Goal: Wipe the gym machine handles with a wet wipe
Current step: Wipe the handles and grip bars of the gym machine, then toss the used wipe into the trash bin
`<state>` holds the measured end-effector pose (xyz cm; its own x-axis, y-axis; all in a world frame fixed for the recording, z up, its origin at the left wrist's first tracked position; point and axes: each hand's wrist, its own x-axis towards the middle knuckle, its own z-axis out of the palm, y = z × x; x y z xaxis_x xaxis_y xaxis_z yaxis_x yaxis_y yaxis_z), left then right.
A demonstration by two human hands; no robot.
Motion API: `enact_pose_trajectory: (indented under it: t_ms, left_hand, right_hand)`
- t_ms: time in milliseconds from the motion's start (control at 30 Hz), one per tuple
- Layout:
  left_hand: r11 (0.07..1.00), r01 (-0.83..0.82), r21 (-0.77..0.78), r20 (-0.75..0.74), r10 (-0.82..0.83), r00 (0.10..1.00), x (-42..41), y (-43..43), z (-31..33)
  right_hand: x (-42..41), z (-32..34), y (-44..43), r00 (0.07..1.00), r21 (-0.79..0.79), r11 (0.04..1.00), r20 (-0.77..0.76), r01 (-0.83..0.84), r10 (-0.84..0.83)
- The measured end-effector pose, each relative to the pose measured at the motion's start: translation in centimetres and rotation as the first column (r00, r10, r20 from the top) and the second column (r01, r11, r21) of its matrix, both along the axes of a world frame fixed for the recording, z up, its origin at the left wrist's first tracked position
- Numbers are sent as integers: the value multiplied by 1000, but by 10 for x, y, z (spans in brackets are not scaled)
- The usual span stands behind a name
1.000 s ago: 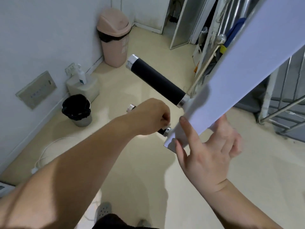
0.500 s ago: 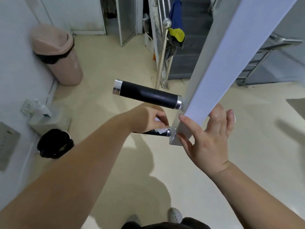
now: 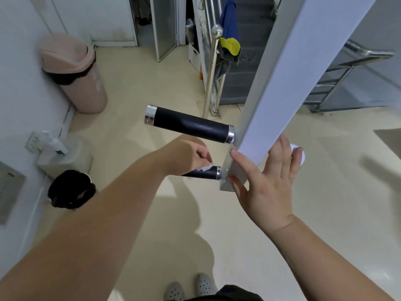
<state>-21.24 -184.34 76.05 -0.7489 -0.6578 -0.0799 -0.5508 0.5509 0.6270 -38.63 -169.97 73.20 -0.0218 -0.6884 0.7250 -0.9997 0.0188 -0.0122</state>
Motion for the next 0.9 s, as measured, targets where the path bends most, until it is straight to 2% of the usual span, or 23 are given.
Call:
enact_pose_trajectory:
  t_ms: [100, 200, 300, 400, 533, 633, 700, 733, 800, 900]
  left_hand:
    - [994, 12, -111, -49, -18, 999, -14, 15, -4]
    - [984, -69, -166, -49, 62, 997, 2, 24, -8]
    - [927, -166, -336, -62, 153, 986, 34, 25, -18]
    - [863, -261, -433, -71, 256, 964, 64, 29, -22]
    - [789, -310, -530, -118, 294, 949, 77, 45, -26]
    - [736, -407, -541, -175, 375, 910, 88, 52, -34]
    - [707, -457, -540, -183, 431, 883, 100, 56, -43]
    - [702, -480, -527, -185, 456, 870, 106, 58, -47]
    - [683, -553, -477, -219, 516, 828, 121, 62, -56]
    - [634, -697, -335, -260, 649, 715, 152, 65, -70]
  right_hand:
    - [3, -7, 5, 1000, 29, 1000, 13, 4, -4]
    - [12, -20, 6, 997, 13, 1000, 74, -3, 2]
    - [25, -33, 7, 988, -1, 999, 153, -36, 36]
    - [39, -48, 14, 973, 71, 989, 201, -130, 114]
    - [46, -70, 28, 973, 171, 965, 152, -197, 171]
    - [45, -77, 33, 957, 192, 938, 67, -289, 282]
    - [55, -85, 37, 896, 237, 877, -50, -418, 440]
    - [63, -88, 38, 869, 262, 847, -56, -463, 492]
    - [79, -90, 32, 845, 277, 806, 40, -523, 534]
    - [99, -83, 8, 791, 267, 746, 140, -610, 596]
